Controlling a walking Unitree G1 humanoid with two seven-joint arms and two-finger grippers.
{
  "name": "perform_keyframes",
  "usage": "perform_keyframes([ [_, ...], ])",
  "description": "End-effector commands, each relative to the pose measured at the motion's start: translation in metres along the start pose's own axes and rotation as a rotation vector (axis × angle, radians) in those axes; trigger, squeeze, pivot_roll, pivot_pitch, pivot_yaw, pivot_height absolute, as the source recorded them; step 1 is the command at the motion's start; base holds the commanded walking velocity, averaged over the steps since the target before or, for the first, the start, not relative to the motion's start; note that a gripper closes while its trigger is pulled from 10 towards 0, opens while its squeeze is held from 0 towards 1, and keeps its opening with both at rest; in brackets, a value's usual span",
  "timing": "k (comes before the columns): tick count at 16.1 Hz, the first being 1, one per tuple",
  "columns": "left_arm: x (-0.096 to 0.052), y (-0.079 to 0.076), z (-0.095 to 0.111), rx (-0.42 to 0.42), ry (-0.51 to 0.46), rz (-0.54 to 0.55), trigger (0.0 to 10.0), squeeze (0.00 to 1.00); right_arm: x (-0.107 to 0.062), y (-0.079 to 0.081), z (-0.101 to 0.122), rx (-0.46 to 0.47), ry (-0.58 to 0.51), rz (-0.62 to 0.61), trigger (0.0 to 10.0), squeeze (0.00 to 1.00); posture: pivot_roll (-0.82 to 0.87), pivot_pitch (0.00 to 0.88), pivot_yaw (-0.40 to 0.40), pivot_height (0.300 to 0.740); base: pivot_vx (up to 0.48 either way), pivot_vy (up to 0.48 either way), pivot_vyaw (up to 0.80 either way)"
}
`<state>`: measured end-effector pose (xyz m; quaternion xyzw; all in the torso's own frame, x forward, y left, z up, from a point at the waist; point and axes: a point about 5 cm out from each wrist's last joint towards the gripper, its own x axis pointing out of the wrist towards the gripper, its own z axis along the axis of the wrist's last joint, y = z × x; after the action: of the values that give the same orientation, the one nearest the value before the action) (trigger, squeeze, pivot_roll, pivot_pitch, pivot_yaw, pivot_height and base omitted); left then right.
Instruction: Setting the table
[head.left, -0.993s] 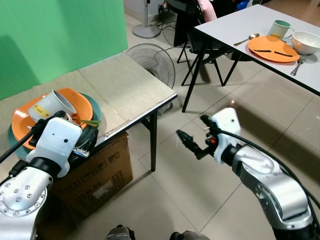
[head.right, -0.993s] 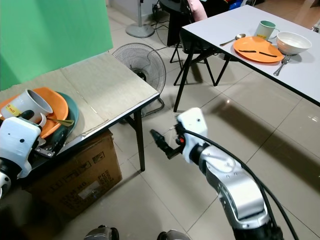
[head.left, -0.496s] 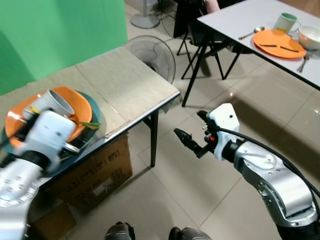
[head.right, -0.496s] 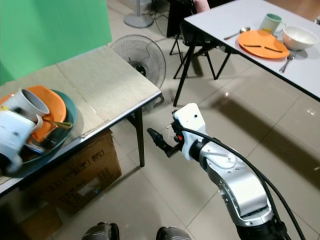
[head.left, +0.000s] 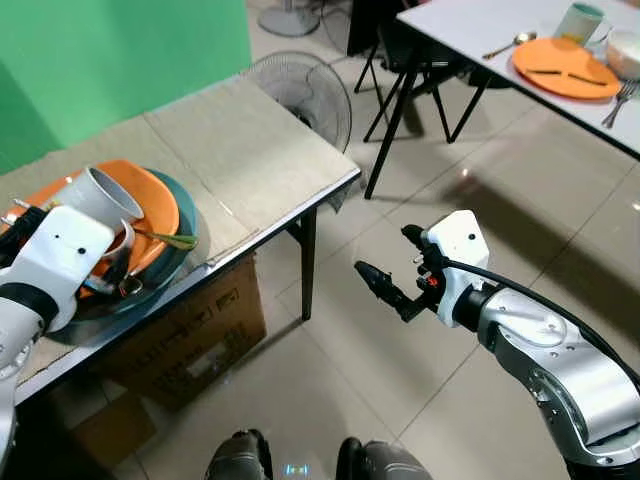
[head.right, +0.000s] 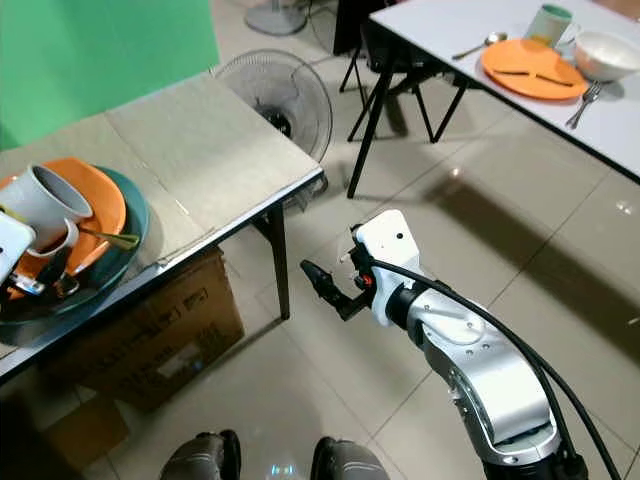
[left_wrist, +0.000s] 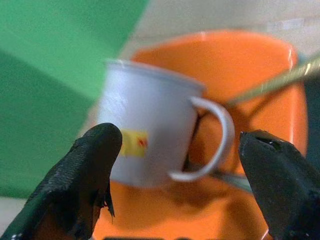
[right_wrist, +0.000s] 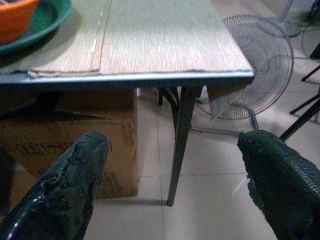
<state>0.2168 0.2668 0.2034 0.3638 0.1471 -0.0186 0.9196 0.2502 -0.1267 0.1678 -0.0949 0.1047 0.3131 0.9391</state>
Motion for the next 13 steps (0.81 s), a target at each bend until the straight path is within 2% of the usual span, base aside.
perform_keyframes([
  [1, 0.002, -0.004, -0.001, 0.014, 0.010, -0.043, 6.5, 0.00, -0.004, 0.000, 0.001, -0.009, 0.006, 0.003, 10.0, 0.00, 0.04, 0.227, -0.041, 0.740, 0.000, 0.000, 0.00],
  [2, 0.005, -0.006, -0.004, 0.015, 0.027, -0.049, 10.0, 0.00, -0.005, -0.001, 0.001, -0.011, 0.014, 0.002, 10.0, 0.00, 0.03, 0.229, -0.044, 0.740, 0.000, 0.000, 0.00],
  [7, 0.012, -0.004, -0.011, 0.041, 0.063, -0.065, 10.0, 0.00, -0.004, -0.002, 0.004, -0.019, 0.005, -0.011, 10.0, 0.00, 0.03, 0.204, -0.014, 0.740, 0.000, 0.000, 0.00],
  [10, 0.021, -0.005, -0.005, 0.078, 0.038, -0.090, 10.0, 0.00, -0.001, -0.005, 0.003, -0.015, -0.002, -0.034, 10.0, 0.00, 0.03, 0.153, -0.014, 0.740, 0.000, 0.000, 0.00],
  [13, 0.032, -0.003, -0.002, 0.106, 0.032, -0.105, 10.0, 0.00, 0.005, -0.006, 0.006, -0.025, -0.011, -0.025, 10.0, 0.00, 0.03, 0.139, -0.018, 0.740, 0.000, 0.000, 0.00],
])
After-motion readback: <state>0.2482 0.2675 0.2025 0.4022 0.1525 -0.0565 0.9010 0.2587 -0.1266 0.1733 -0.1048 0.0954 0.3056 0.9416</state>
